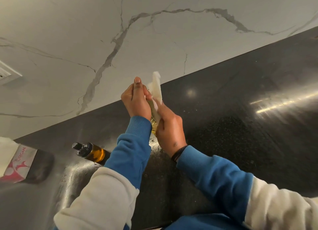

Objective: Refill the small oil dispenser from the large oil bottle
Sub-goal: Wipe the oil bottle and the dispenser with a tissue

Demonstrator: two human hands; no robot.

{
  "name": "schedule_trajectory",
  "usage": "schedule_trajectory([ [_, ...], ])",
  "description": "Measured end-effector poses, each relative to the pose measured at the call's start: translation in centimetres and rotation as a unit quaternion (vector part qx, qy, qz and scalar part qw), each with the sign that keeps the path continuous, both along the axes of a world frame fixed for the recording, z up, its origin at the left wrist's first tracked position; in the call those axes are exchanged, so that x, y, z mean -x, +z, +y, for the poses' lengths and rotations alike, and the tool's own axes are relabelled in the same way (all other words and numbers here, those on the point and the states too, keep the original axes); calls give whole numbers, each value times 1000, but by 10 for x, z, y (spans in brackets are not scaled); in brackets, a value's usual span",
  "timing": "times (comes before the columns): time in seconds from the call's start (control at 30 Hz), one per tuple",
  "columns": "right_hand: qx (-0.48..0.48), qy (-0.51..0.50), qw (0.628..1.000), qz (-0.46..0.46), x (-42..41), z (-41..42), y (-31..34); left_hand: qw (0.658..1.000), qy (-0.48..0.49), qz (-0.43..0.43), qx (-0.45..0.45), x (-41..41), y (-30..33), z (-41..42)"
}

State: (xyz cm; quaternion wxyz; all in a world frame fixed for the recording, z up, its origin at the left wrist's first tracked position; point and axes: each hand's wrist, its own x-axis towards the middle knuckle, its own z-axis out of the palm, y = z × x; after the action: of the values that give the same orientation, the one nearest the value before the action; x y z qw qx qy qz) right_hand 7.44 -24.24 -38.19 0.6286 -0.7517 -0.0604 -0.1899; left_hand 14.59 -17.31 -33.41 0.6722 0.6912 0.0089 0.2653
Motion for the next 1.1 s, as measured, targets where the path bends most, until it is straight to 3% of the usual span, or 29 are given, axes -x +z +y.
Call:
schedule_trajectory([
  [0.1, 32, 9, 989, 143, 5, -7, -42, 1000, -3, -1, 10, 2, 1, 0],
  [0.2, 98, 47, 933, 344, 12, -19, -65, 999, -25, -16, -10, 2, 2, 0],
  [0.27, 91, 53, 914, 392, 14, -19, -65, 999, -35, -18, -20, 0, 1, 2],
  [0.37, 21, 25, 928, 370, 5, -14, -41, 999, -36, -22, -22, 0, -2, 3],
  [0.5, -22, -3, 991, 134, 0, -8, 17, 999, -34, -8, -13, -2, -1, 3],
  [0.6, -27, 16, 999, 43, 4, -2, 25, 1000, -23, -4, -11, -2, 0, 5],
  [0.7, -2, 0, 990, 139, 4, -3, -12, 1000, -19, -10, -8, 1, 0, 4],
  [0.87, 135, 45, 925, 351, 15, -24, -71, 999, 28, -14, -22, 2, -1, 4],
  [1.0, 119, 32, 911, 394, 14, -32, -67, 991, 132, -4, -12, 10, -3, -14],
  [1.1, 73, 16, 940, 333, 4, -28, -45, 991, 130, 12, -18, 13, -1, -29],
])
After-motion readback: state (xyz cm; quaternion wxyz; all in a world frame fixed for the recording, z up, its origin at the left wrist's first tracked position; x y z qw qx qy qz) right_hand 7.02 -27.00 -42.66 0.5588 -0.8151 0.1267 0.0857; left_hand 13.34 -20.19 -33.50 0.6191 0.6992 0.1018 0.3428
